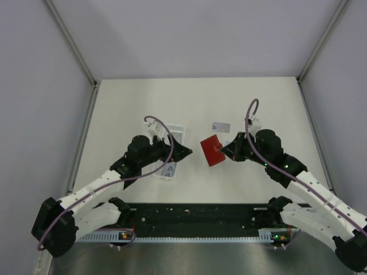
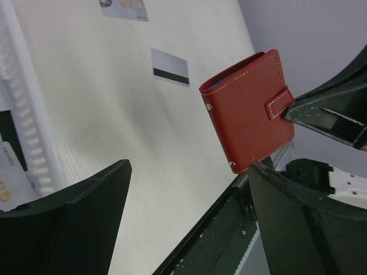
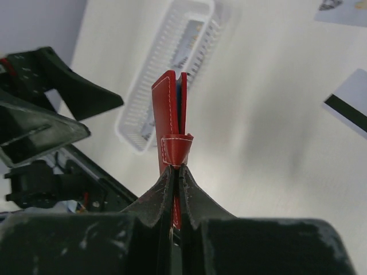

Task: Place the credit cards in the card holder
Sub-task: Open the card holder at the center of the board.

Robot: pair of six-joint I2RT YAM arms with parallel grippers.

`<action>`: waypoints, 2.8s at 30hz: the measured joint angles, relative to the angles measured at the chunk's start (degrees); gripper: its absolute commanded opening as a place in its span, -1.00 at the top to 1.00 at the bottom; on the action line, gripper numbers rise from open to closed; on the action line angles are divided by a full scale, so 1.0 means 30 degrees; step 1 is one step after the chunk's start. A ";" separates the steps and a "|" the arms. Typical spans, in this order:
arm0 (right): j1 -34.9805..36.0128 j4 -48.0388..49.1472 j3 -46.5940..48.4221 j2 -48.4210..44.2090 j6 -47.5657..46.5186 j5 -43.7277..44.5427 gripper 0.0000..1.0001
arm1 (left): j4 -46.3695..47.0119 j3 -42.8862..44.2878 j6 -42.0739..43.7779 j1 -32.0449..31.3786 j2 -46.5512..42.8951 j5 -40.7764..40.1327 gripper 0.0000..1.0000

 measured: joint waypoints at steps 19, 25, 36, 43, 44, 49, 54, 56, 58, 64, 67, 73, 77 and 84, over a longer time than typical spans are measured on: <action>0.0015 0.9216 -0.2361 -0.0736 0.7169 -0.4204 1.00 | 0.9675 -0.2412 -0.4626 -0.1632 -0.1304 0.2492 -0.68; 0.0015 1.0120 -0.2470 -0.0729 0.7898 -0.4641 1.00 | 1.0047 -0.2397 -0.4597 -0.2419 -0.0831 0.2419 -0.17; 0.0015 1.0258 -0.2601 -0.1479 0.8153 -0.4889 1.00 | 1.0302 -0.2018 -0.4029 -0.3417 -0.0379 0.2069 1.00; 0.0015 0.8830 -0.2339 -0.1894 0.7373 -0.4991 -0.24 | 0.9617 -0.1872 -0.2361 -0.3956 -0.0576 0.1931 1.00; 0.0029 0.7854 -0.1996 -0.1945 0.6907 -0.4896 -0.33 | 0.8663 -0.1625 -0.1617 -0.4131 -0.0787 0.1770 1.00; 0.0029 0.3497 0.0721 -0.2455 0.5158 -0.3665 -0.54 | 0.2885 0.0495 0.3330 -0.5974 -0.2696 -0.1676 1.00; 0.0029 0.1013 0.3330 -0.2062 0.4277 -0.3366 -0.65 | -0.0831 0.2390 0.8065 -0.9610 -0.3031 -0.8233 1.00; 0.0029 0.0488 0.3883 -0.1639 0.4233 -0.3453 -0.68 | -0.1778 0.2958 0.9843 -1.1650 -0.2135 -1.1628 1.00; 0.0029 -0.0044 0.4240 -0.1253 0.4255 -0.3563 -0.70 | -0.2404 0.3344 1.1380 -1.3442 -0.0765 -1.4717 1.00; 0.0029 -0.2157 0.4852 -0.0561 0.4262 -0.3599 -0.71 | -0.2900 0.3388 1.4928 -1.6189 0.2914 -2.1682 1.00; 0.0029 -0.3053 0.5253 -0.0423 0.4233 -0.3337 -0.72 | -0.2004 0.3402 1.6691 -1.6961 0.3949 -2.4640 1.00; 0.0029 -0.4197 0.5362 0.0525 0.4182 -0.3242 -0.72 | 0.3876 0.3351 2.2382 -1.7988 0.5807 -2.8093 1.00; 0.0029 -0.4371 0.5340 0.0889 0.4262 -0.3344 -0.74 | 0.8590 0.2965 2.6418 -1.8600 0.6907 -2.9215 1.00; 0.0029 -0.4109 0.5311 0.0867 0.4379 -0.3978 -0.63 | 1.3566 0.2667 3.0498 -1.9263 0.8276 -3.0461 1.00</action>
